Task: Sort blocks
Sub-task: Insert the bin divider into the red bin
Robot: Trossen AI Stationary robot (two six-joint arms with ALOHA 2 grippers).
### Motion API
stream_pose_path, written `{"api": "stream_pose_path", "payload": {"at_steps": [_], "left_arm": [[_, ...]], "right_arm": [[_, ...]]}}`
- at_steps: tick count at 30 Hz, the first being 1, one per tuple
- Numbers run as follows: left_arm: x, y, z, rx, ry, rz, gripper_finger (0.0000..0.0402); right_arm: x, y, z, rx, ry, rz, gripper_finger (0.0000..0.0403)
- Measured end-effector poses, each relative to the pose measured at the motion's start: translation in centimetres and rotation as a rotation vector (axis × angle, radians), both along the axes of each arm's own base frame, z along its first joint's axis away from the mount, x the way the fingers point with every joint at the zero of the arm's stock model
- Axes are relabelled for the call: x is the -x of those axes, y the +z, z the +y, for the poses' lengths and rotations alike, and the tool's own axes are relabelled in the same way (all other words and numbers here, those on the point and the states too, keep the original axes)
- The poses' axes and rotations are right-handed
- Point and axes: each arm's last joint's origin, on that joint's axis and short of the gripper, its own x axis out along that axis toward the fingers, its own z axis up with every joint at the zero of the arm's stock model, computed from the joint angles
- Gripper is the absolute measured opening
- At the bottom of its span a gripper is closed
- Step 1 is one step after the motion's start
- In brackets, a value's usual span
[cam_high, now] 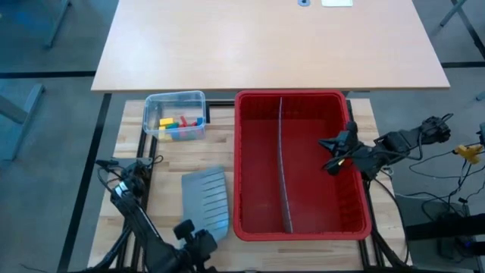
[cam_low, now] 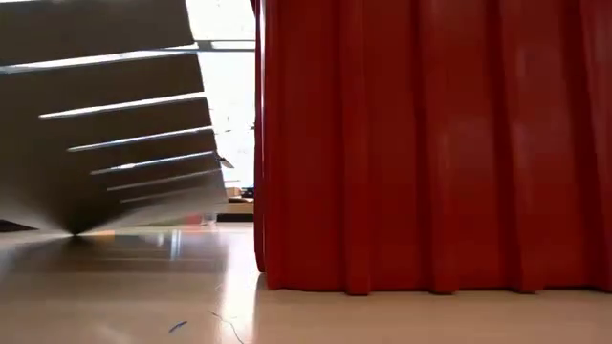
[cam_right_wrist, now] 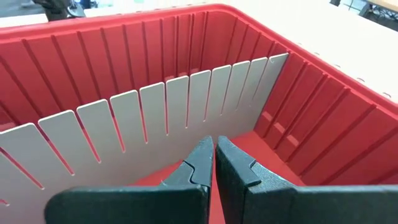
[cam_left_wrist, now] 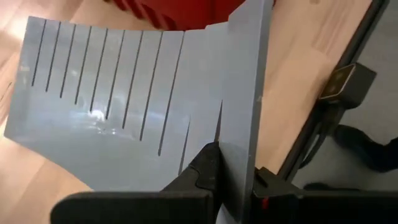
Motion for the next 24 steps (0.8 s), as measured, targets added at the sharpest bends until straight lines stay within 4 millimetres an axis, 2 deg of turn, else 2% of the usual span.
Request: {"api": "stream_pose_path", "payload": {"at_steps": [13,18,24], "left_arm": [[3.2,4.9,3.5,0.098,0.08,-0.098,0.0],[4.1,5.7,4.6,0.11,0.09,-0.114,0.0],[5.2,8.2,6.4,0.131,0.1,-0.213,0.0]], "right_arm": [[0.3,0.1,-0.1,0.015,0.009,-0.002,0.0],[0.4,0.2,-0.2,0.019,0.012,-0.006,0.0],[0.6,0.3,-0.3,0.017,0.012,-0.012,0.0]]}}
